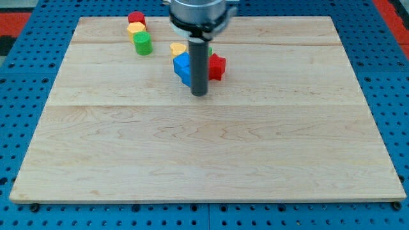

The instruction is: Slide the red circle closer to yellow heart

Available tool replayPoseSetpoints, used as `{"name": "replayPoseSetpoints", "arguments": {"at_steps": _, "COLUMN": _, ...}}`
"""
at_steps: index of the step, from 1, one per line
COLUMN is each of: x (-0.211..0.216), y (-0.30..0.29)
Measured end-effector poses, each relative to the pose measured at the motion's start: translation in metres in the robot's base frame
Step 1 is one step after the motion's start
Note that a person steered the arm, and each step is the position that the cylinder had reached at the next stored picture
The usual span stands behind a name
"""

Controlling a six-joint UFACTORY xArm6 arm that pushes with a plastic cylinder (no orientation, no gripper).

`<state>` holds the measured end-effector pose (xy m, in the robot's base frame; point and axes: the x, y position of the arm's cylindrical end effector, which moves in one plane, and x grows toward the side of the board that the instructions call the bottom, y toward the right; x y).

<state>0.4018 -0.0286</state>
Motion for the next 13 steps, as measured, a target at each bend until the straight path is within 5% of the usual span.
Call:
{"name": "replayPoseSetpoints", "arguments": {"at_steps": 2, "x": 0.022, "y": -0.008}}
{"name": "replayPoseSetpoints", "arguments": {"at_steps": 3, "x": 0.006, "y": -0.067}}
{"name": "replayPoseSetpoints", "arguments": {"at_steps": 5, "x": -0.092, "y": -0.198}}
{"name": "replayPoseSetpoints", "arguments": {"at_steps": 6, "x": -0.18, "y": -0.218}}
{"name": "replayPoseSetpoints", "arguments": {"at_steps": 7, "x": -0.21, "y": -0.214}}
{"name": "replayPoseSetpoints", "arguments": {"at_steps": 9, "x": -0.21, "y": -0.102}}
{"name": "replayPoseSetpoints", "arguments": {"at_steps": 13, "x": -0.174, "y": -0.076}}
